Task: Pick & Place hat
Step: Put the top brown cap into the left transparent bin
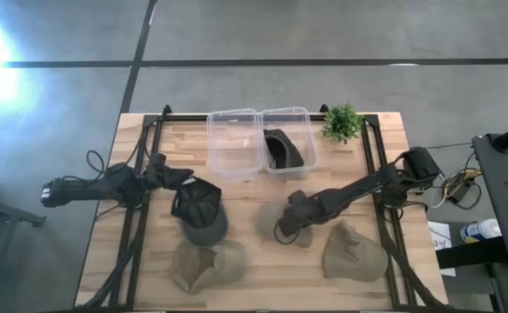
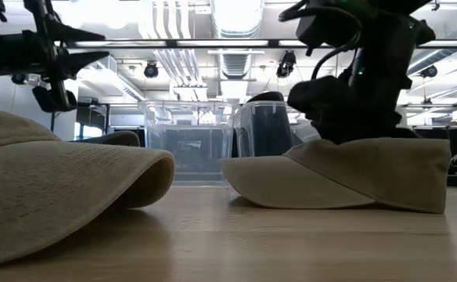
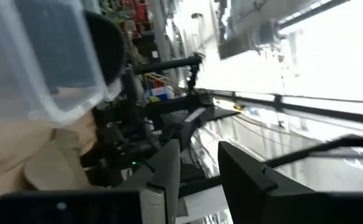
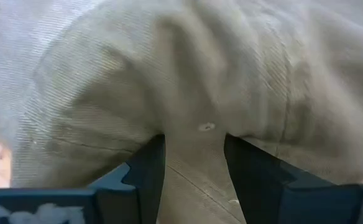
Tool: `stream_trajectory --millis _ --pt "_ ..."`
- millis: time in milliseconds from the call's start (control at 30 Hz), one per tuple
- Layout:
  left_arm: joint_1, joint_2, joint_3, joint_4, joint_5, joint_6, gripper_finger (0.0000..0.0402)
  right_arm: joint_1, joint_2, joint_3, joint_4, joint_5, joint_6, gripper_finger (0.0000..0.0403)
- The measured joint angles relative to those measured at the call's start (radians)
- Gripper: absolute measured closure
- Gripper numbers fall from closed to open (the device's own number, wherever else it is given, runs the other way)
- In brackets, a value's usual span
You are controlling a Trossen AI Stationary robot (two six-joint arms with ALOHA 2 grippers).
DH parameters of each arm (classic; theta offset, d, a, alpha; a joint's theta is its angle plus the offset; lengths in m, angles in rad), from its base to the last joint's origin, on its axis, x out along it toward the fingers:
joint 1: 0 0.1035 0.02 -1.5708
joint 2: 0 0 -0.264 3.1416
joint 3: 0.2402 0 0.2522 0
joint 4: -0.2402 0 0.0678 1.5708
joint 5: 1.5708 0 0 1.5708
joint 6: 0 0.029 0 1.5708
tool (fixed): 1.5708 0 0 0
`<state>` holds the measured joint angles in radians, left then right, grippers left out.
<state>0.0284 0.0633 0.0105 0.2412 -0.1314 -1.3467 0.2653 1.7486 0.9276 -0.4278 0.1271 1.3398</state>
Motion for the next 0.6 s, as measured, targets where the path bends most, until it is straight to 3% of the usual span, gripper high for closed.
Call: stream_trajectory --millis 300,467,600 --pt "-0.017 0.126 0.083 0.099 0.074 0.161 0.0298 -0.018 0.045 0.002 0.094 -0.019 0.019 0.0236" --pt "-0.056 0.313 0.171 0.085 0.176 0.196 0.0298 -0.042 0.047 0.001 0.106 -0.013 0.017 0.0236" --pt "-0.090 0.525 0.217 0.038 0.187 0.194 0.0298 -0.058 0.047 0.000 0.106 -0.004 0.025 0.0236"
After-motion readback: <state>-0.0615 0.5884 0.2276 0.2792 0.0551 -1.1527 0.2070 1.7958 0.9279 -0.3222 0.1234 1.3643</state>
